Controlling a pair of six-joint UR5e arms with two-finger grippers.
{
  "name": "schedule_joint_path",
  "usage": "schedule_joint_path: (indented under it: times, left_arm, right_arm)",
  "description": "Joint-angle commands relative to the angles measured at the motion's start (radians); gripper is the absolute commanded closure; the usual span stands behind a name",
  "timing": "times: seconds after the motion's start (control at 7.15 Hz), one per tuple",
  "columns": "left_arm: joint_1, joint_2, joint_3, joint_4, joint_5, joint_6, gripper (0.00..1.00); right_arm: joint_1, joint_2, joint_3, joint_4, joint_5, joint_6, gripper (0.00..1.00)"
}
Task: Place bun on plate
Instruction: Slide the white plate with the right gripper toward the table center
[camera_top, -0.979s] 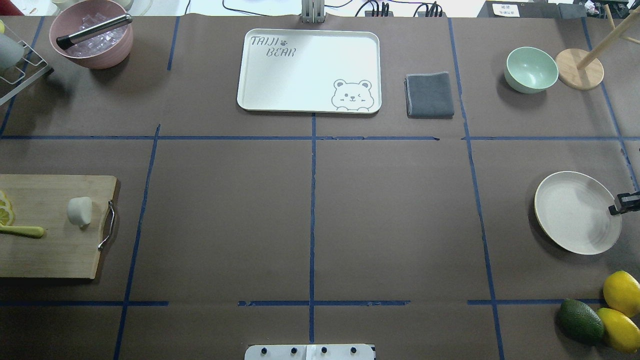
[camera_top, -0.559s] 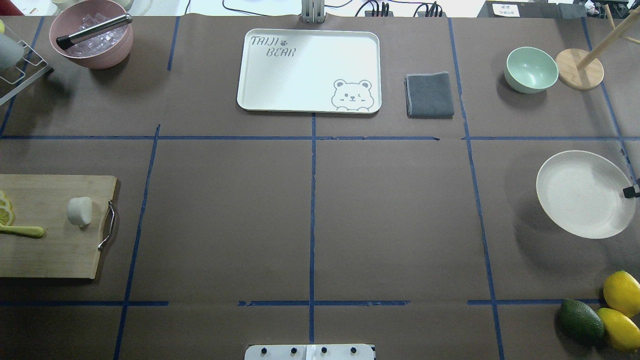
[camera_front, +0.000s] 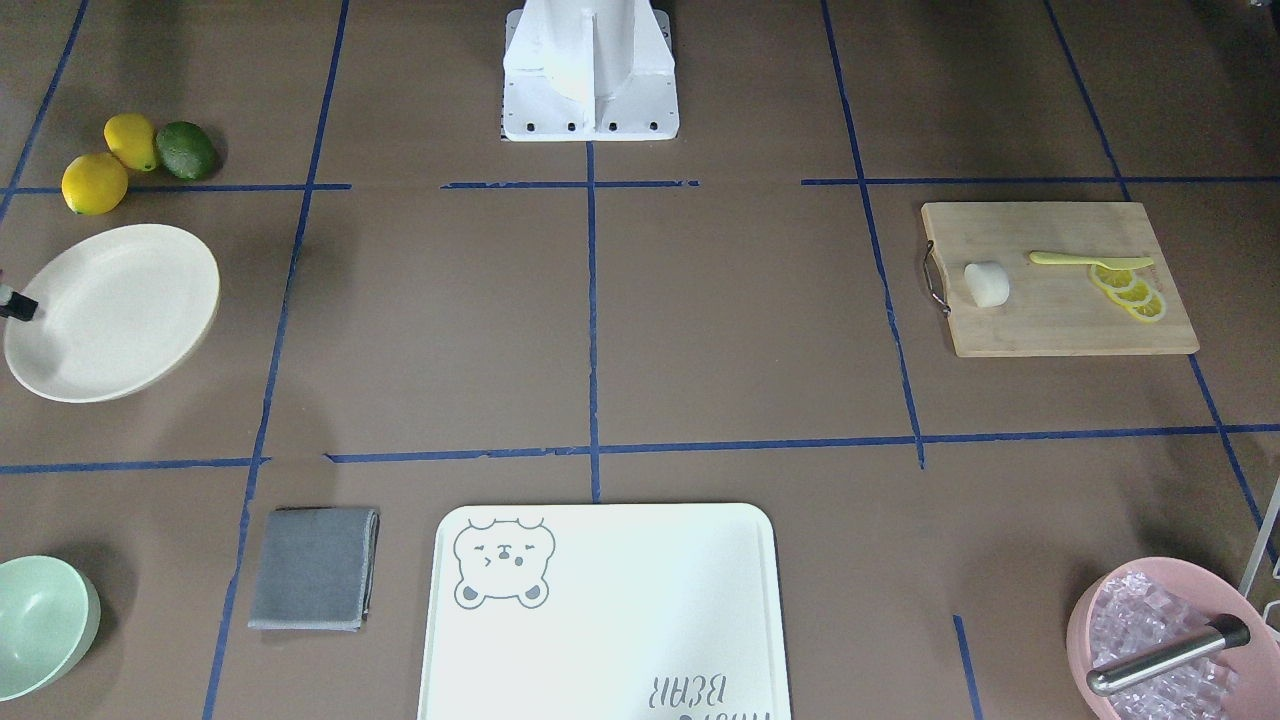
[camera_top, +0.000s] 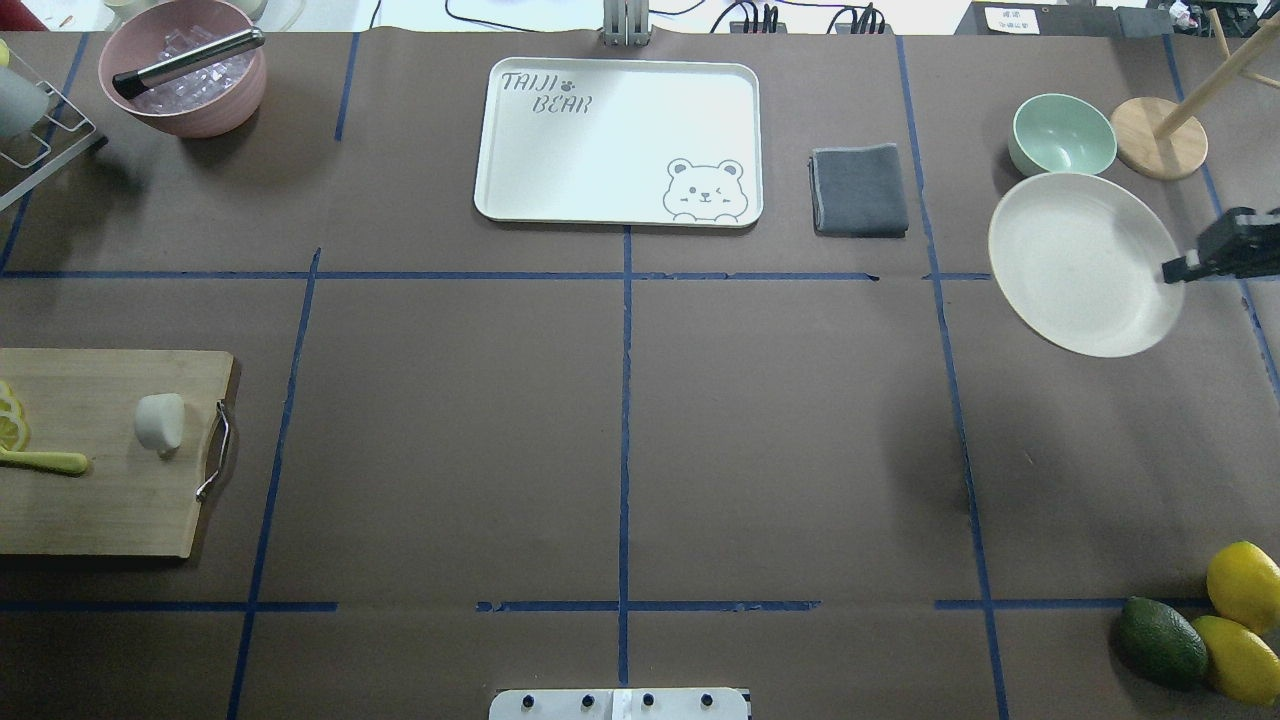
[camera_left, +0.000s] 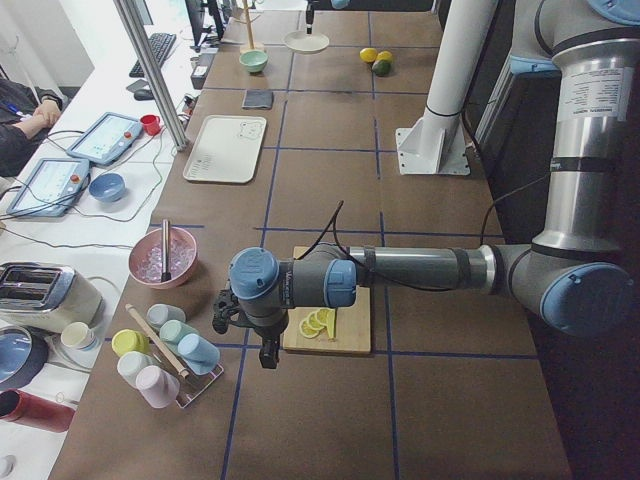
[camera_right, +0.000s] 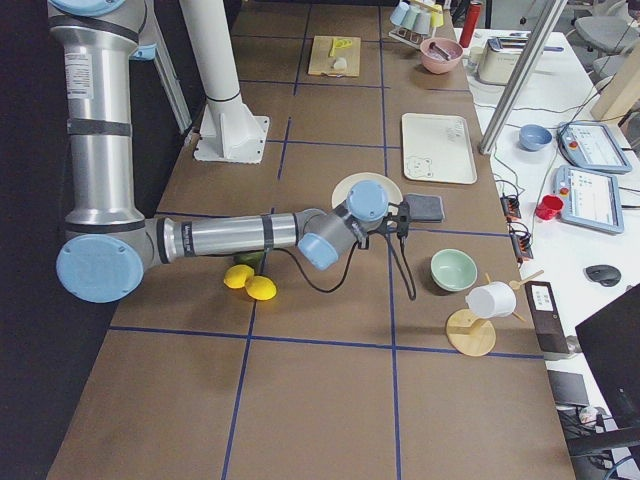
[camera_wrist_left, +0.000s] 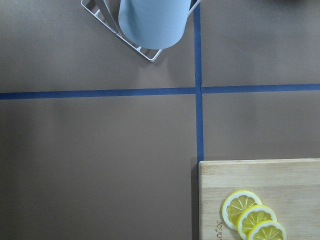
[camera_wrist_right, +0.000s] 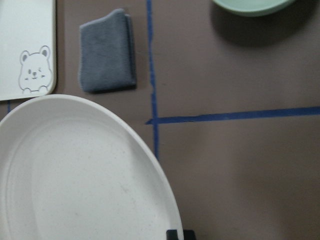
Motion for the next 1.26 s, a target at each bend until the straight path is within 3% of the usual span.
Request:
schedule_joint_path:
  times: [0.0, 0.42, 0.84, 1.12]
  left_arm:
    - [0.000, 0.000, -0.001, -0.001, 0.000, 0.003, 0.00]
    - [0.000, 0.002, 0.001, -0.001, 0.000, 0.005, 0.00]
    - [0.000, 0.003, 0.007, -0.001, 0.000, 0.003, 0.00]
    - [0.000, 0.002, 0.012, -0.001, 0.002, 0.003, 0.00]
  right_arm:
    - [-0.239, 0.194, 0.002, 0.005, -0.177, 0.345, 1.00]
    - [-0.640, 0.360, -0.009, -0.007, -0.621, 0.619, 1.00]
    - [-0.795, 0.361, -0.021, -0.009, -0.791, 0.661, 1.00]
    - [-0.797, 0.351, -0.021, -0.009, -0.792, 0.661, 1.00]
